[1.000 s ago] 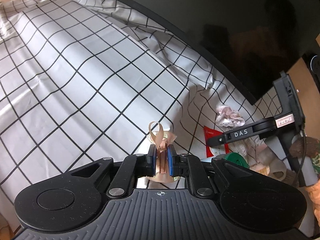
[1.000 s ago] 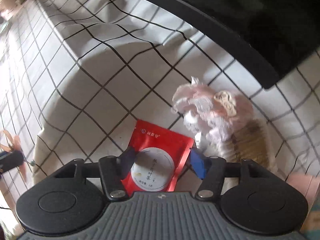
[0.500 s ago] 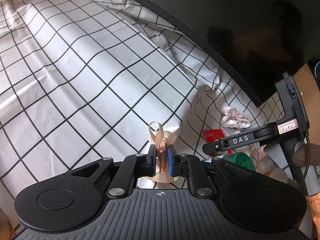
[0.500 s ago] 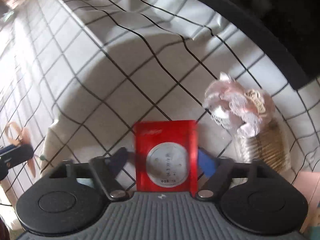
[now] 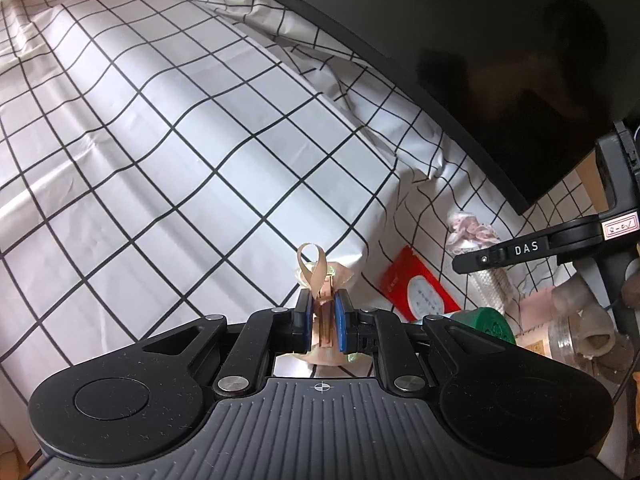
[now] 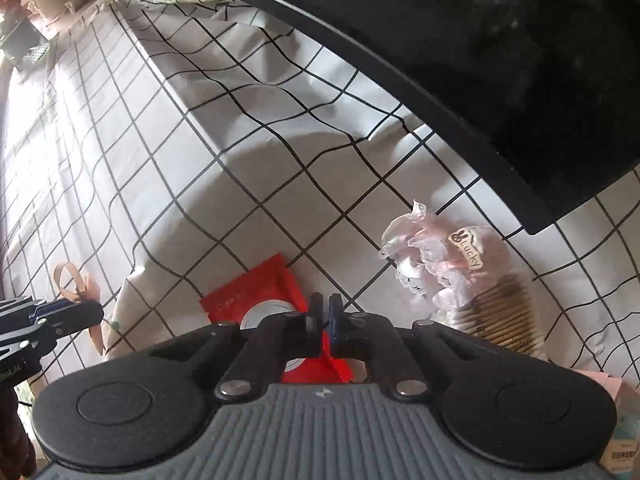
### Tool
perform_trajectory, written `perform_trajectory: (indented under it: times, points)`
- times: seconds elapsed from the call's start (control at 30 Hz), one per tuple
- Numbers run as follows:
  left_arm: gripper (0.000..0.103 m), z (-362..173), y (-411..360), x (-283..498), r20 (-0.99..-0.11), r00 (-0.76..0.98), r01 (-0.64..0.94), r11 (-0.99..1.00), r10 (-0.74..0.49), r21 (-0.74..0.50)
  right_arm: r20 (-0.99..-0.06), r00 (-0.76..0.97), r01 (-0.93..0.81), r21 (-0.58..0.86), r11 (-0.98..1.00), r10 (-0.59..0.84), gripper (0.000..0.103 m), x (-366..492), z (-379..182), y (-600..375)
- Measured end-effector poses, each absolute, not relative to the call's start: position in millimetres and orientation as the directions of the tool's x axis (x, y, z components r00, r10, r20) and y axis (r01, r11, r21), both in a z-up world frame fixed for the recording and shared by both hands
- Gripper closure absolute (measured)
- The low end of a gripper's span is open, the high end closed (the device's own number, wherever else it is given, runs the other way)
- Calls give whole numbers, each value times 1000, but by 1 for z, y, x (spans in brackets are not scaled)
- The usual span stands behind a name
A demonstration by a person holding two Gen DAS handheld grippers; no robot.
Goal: Organize soft objects
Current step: 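Close the right tool on the red tea packet, then lift the red tea packet off the table with the right tool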
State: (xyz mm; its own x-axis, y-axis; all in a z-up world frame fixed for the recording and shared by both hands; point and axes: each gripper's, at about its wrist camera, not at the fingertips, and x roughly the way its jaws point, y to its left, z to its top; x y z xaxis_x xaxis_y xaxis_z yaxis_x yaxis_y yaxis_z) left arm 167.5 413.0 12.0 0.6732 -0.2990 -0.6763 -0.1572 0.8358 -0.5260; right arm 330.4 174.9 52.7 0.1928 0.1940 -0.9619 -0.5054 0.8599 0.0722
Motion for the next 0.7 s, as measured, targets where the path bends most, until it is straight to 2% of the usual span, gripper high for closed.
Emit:
perform_trajectory:
  times: [0.07,0.13,0.2,0.43,0.47,0.5,0.53,0.7]
  points:
    - [89,13,412,165,-672,676,-152,834,-304,-530,-961,162,-536,104,838,224,90,325,52,174]
    - [89,13,412,162,-671,676,-152,834,-304,-530,-965,127,-576,117,809,230,59,322,49,177]
    - [89,13,413,159,-674,675,-158,834,-300,-529,-969,126,-607,95,789,213,46,321,44,180]
    - [89,8,419,156,-688,668,-193,828,-282,-526,-976,65,-628,121,769,207,46,332,23,205]
    - [89,8,418,157,-691,665,-193,829,-282,-524,-980,53,-635,115,764,192,43,334,21,211]
    - [89,8,418,159,-693,663,-192,830,-283,-523,-982,46,-644,112,756,184,34,335,18,218]
    - [89,8,418,160,-694,661,-190,831,-286,-523,-984,40,-656,105,748,173,29,336,17,224]
    - [89,5,415,167,-702,648,-183,835,-295,-519,-990,94,-711,4,704,101,27,337,16,236]
